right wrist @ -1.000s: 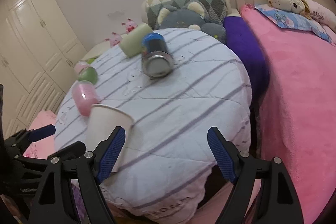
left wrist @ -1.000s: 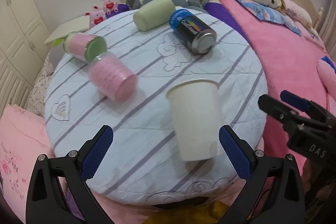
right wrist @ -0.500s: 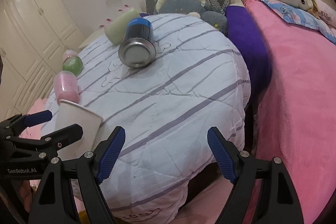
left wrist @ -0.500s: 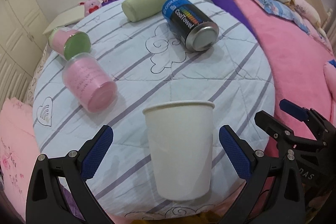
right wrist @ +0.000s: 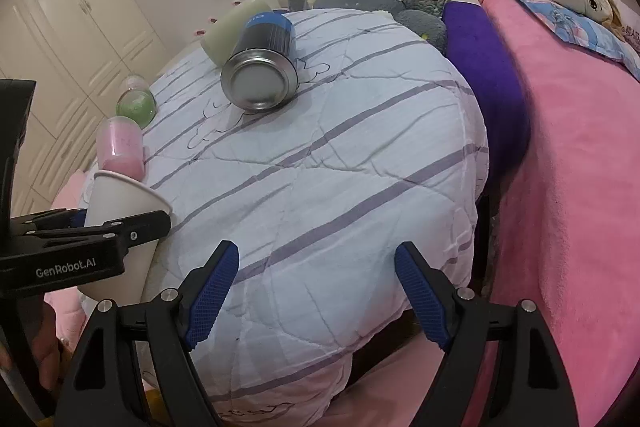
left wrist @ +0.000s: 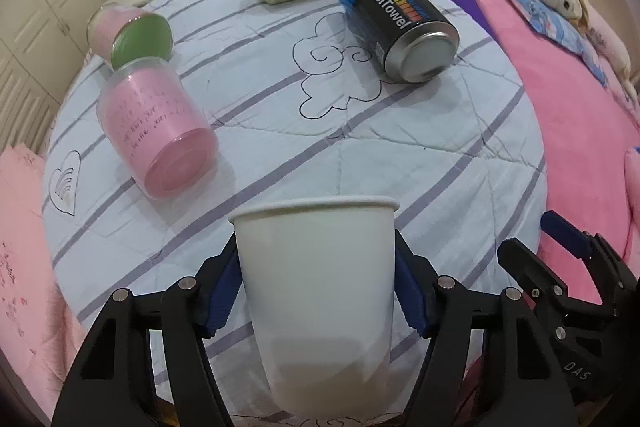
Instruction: Flip cup upright
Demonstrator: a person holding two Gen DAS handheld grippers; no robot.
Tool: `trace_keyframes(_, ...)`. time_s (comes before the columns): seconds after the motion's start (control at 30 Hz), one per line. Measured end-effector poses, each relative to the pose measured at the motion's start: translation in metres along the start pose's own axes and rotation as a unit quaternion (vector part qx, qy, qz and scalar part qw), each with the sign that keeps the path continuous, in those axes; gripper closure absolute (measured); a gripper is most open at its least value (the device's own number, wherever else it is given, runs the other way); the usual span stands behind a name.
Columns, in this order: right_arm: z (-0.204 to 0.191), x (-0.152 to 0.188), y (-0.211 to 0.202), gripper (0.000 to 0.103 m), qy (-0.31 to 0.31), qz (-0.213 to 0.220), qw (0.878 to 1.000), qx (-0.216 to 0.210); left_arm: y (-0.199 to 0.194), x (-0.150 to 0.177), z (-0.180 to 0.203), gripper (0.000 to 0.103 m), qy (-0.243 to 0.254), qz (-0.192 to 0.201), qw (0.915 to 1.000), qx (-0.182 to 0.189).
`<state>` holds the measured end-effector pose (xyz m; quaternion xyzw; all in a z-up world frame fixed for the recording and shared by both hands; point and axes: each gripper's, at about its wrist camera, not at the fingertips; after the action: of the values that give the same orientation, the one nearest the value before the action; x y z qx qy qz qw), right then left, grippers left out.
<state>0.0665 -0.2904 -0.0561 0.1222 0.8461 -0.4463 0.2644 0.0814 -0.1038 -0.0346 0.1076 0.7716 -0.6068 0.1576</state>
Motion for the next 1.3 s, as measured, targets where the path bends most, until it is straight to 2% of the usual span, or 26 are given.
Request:
trace_keyframes(0.3, -0.003, 0.001, -0.003, 0.021, -0.004, 0.003, 1.0, -0.013, -0.015, -0.004, 0.001, 0.035, 0.007, 0.042, 0.999, 0.011)
trace_keyframes(0.57, -0.009, -0.003, 0.0, 0.021, -0.01, 0.003, 1.0, -0.006, -0.025, -0.018, -0.003, 0.035, 0.004, 0.082, 0.9966, 0.01)
trace_keyframes(0.73, -0.01, -0.007, 0.0, 0.021, -0.011, 0.008, 1.0, -0.002, -0.033, -0.026, -0.007, 0.034, -0.006, 0.115, 0.9931, 0.022)
trace_keyframes(0.9, -0.01, -0.013, 0.005, 0.021, -0.008, 0.009, 1.0, -0.001, -0.043, -0.02, -0.01, 0.034, -0.009, 0.154, 0.9875, 0.032)
trace_keyframes(0.97, -0.012, -0.013, 0.007, 0.021, -0.008, 0.009, 1.0, -0.001, -0.04, -0.018, -0.009, 0.033, -0.006, 0.151, 0.988, 0.031)
trace_keyframes(1.1, -0.016, -0.012, 0.011, 0.021, -0.009, 0.002, 1.0, -0.004, -0.021, -0.015, -0.01, 0.032, -0.005, 0.109, 0.9936, 0.03)
trace_keyframes(1.2, -0.02, -0.011, 0.012, 0.021, -0.012, 0.0, 1.0, -0.002, -0.013, -0.015, -0.011, 0.014, -0.008, 0.087, 0.9958, 0.027)
trace_keyframes(1.3, -0.022, -0.01, 0.012, 0.021, -0.014, -0.002, 1.0, 0.0, -0.011, -0.017, -0.015, 0.014, -0.018, 0.082, 0.9958, 0.035)
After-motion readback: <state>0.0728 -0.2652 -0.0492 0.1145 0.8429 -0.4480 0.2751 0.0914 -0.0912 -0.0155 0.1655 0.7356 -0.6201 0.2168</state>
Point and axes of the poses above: each gripper's, at about its wrist camera, not at the fingertips, and y roughly the way its jaws point, z to its right, x to its underside, and after that the axes turned 14 degrees about -x, right-handed
